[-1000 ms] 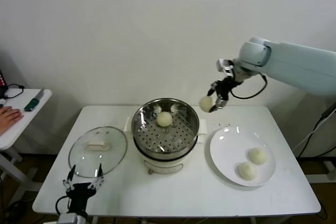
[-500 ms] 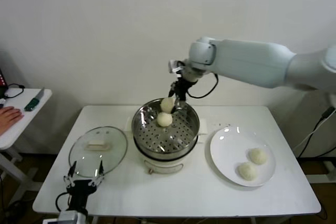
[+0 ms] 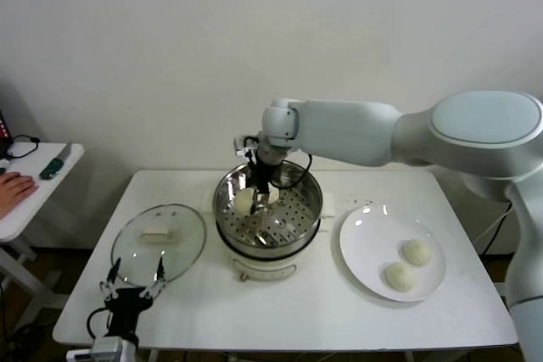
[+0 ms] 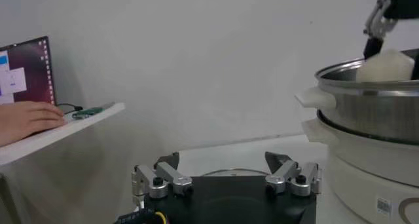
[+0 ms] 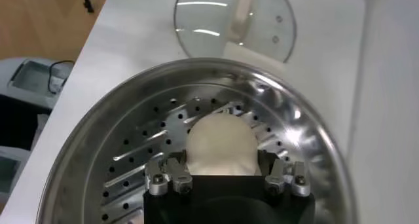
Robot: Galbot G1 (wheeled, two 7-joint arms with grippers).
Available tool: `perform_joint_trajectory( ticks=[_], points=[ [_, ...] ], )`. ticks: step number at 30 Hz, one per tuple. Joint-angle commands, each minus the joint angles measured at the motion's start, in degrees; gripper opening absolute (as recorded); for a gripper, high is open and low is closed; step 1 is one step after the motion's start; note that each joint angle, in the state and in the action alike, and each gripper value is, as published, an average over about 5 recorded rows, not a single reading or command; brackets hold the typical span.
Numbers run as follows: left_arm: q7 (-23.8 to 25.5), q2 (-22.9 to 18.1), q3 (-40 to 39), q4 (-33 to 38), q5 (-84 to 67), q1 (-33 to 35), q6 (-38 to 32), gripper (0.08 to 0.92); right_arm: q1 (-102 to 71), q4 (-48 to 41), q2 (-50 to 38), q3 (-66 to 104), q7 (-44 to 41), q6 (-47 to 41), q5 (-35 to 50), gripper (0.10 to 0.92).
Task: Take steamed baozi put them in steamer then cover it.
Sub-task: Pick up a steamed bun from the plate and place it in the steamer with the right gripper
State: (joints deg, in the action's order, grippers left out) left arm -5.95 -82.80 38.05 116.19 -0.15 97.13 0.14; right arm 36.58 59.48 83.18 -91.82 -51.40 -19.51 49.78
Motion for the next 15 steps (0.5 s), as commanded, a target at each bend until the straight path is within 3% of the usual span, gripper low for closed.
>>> perform_joint_trajectory(
  ticks=[1,15],
  points=[
    [-0.05,0.12,-0.12,-0.4,-0.09,-0.32,0.11,0.823,-2.85,-0.78,2.14,-0.37,0.64,-0.23,-0.71,0.707],
    [-0.32,-0.03,-0.23,-0.85,-0.14,-0.71,0.36,0.823,-0.79,0.59,0.13,0.6,-0.03,-0.47,-2.55,0.822]
  ],
)
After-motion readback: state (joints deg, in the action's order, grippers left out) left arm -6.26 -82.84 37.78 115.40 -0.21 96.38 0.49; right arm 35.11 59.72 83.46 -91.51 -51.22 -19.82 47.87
